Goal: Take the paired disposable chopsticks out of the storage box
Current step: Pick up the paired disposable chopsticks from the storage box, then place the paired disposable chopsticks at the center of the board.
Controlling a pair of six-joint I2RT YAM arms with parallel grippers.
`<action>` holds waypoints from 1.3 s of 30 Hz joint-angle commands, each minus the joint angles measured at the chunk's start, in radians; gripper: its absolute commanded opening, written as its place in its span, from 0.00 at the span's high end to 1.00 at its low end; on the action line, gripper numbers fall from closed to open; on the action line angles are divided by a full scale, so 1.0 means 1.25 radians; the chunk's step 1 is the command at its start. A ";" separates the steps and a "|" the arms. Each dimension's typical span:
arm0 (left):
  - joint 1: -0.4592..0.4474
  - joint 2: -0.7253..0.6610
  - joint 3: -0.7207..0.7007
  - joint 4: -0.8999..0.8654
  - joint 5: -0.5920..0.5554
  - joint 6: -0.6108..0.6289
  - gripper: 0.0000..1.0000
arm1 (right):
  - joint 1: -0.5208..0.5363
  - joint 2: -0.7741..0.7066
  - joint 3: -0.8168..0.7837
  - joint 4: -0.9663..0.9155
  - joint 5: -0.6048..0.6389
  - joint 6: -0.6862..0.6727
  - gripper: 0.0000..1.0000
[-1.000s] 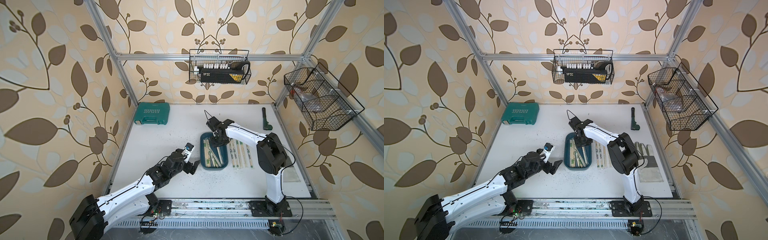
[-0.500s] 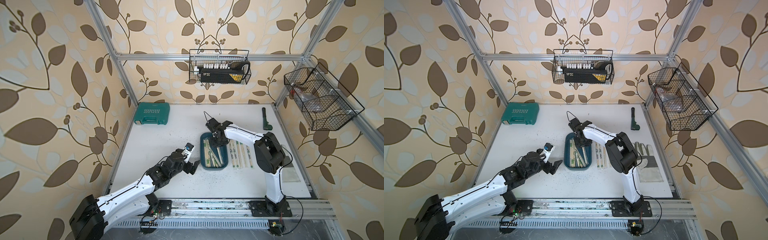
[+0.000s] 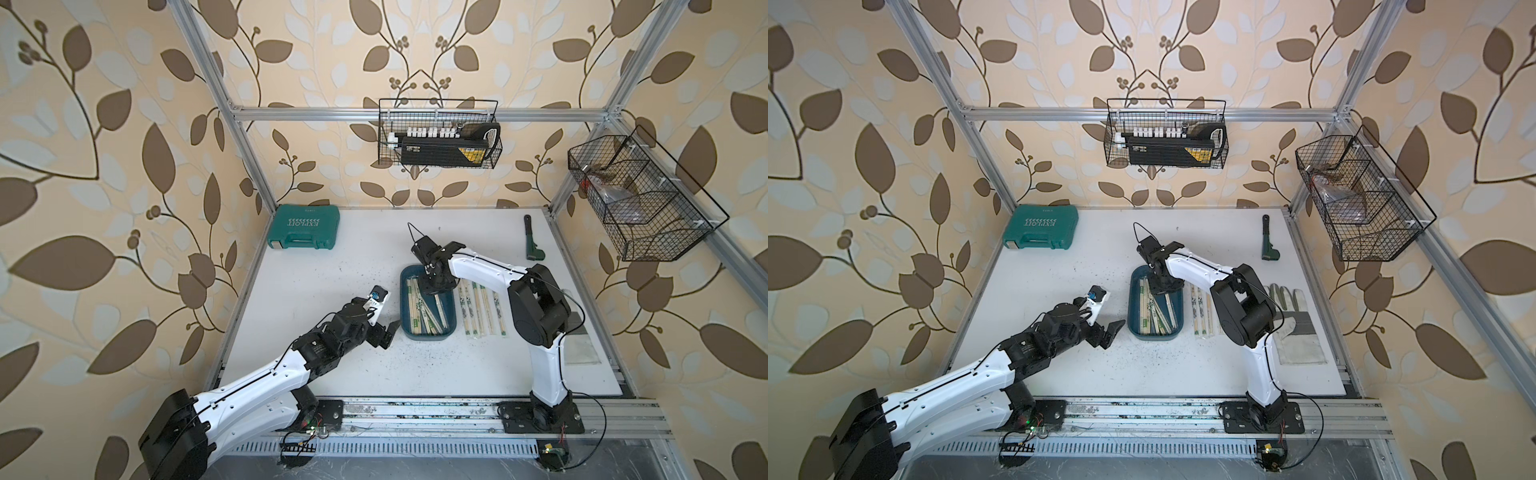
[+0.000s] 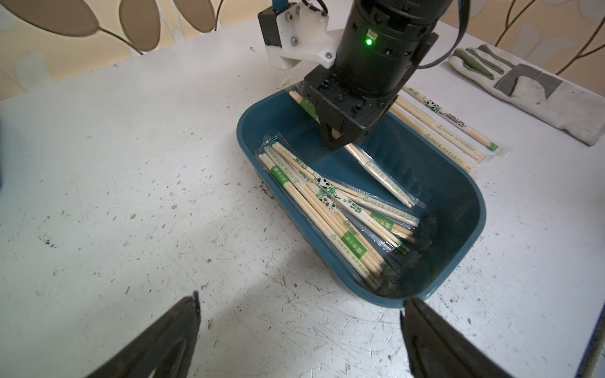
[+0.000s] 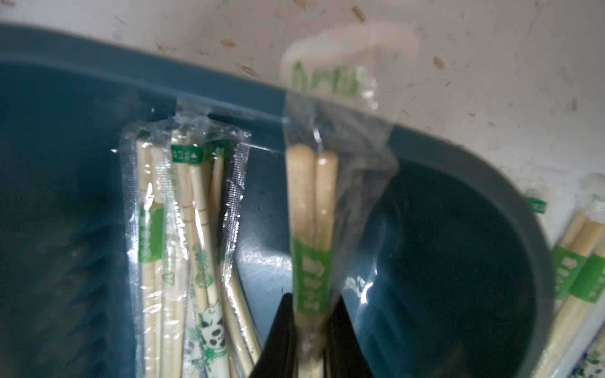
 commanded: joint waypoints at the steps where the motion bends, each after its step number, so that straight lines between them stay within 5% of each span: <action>1: -0.007 0.002 0.030 0.005 0.004 0.016 0.01 | 0.003 -0.022 -0.011 -0.010 -0.004 0.006 0.92; 14: -0.007 -0.037 0.014 0.015 0.014 0.014 0.01 | -0.015 -0.169 0.044 -0.087 -0.026 -0.017 0.93; 23: -0.007 -0.035 0.015 0.014 0.015 0.014 0.01 | -0.139 -0.269 0.071 -0.203 0.007 -0.080 0.91; 34: -0.007 -0.025 0.017 0.020 0.026 0.014 0.01 | -0.348 -0.261 -0.137 -0.119 0.119 -0.124 0.94; 39: -0.007 -0.026 0.019 0.017 0.026 0.014 0.01 | -0.371 -0.244 -0.199 -0.050 0.151 -0.132 0.96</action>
